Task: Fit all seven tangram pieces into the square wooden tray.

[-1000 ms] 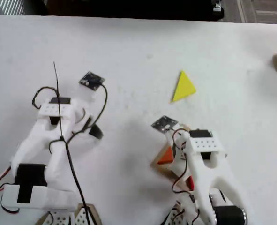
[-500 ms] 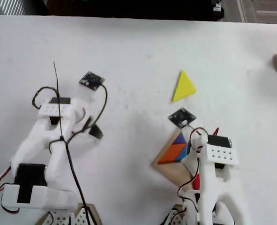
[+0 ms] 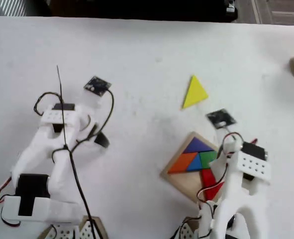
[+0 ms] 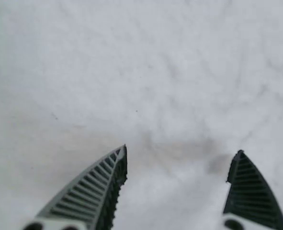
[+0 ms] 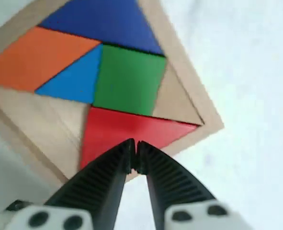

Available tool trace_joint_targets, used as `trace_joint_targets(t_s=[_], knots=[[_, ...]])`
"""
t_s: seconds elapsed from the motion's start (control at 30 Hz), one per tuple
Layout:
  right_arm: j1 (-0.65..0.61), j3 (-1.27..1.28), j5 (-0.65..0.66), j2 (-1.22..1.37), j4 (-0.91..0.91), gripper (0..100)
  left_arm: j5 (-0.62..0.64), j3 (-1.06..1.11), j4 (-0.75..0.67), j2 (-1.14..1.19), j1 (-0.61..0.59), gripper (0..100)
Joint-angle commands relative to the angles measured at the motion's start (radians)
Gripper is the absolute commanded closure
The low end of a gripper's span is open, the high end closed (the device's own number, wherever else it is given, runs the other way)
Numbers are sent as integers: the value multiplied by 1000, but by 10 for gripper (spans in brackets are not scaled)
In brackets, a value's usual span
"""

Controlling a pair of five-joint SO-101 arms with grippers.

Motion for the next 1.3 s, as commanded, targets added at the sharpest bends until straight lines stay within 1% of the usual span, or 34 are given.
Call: trace_joint_targets(t_s=[0.0, 0.13, 0.27, 0.4, 0.43, 0.53, 0.67, 0.8, 0.9, 1.07, 1.13, 1.27], knots=[[125, -35, -63, -18, -45, 981, -12, -55, -12, -2, -7, 668], [205, -14, -48, -18, -24, 981, -12, -55, -12, -2, -7, 668], [263, 86, 100, -25, -27, 981, -12, -55, -12, -2, -8, 668], [268, 137, 115, -22, -114, 981, -12, -54, -12, -2, -5, 668], [265, 135, 109, -16, -130, 981, -12, -54, -12, -2, -5, 668], [223, 135, 26, -16, -186, 981, -12, -54, -12, -2, -7, 668], [125, 141, -68, -16, -239, 981, -11, -52, -12, -2, -8, 668], [45, 133, -126, -16, -265, 981, -11, -52, -12, -2, -8, 668], [12, 133, -160, -16, -294, 980, -11, -52, -12, -2, -8, 668], [13, 126, -166, -27, -283, 981, -11, -54, -12, -2, -8, 668], [22, 112, -166, -27, -251, 981, -11, -54, -12, -2, -8, 668], [79, 60, -161, -27, -153, 981, -11, -54, -12, -2, -8, 668]])
